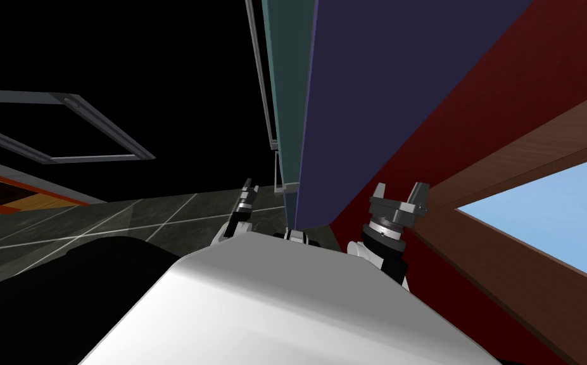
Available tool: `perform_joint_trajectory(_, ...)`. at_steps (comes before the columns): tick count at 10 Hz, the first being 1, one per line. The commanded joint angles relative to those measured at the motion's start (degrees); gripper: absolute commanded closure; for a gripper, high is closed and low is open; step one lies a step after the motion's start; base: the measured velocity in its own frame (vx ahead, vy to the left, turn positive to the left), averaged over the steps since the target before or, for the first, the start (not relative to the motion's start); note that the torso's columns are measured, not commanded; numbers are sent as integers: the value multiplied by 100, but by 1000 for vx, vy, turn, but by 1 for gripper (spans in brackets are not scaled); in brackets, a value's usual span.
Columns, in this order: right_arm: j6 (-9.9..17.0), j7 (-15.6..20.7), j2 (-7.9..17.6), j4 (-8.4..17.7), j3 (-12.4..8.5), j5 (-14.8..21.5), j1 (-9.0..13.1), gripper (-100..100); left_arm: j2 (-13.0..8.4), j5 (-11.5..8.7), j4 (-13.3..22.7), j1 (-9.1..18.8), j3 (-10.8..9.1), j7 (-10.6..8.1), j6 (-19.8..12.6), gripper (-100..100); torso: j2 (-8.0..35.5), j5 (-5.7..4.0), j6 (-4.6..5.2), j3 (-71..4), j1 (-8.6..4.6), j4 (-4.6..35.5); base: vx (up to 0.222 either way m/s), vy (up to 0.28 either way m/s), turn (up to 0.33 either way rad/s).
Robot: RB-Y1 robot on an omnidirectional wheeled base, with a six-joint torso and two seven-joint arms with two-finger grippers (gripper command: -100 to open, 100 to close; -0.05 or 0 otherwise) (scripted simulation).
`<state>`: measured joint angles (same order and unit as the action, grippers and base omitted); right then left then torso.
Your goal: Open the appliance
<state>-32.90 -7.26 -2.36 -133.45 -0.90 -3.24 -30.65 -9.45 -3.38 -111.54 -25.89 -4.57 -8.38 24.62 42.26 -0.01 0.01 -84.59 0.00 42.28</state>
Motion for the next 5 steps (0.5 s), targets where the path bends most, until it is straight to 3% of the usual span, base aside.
perform_joint_trajectory(1, 0, 0, 0, 0, 0, 0, 0, 0, -22, -65, 311, 35, -32, -29, -13, -100, 4, 3, -1, 3, 8, 1, 21, -90, 22)
perform_joint_trajectory(5, 0, 0, 0, 0, 0, 0, 0, 0, -27, -166, 859, 130, -76, -60, -20, -100, 1, 1, -1, 1, 4, 0, 32, -92, 35)
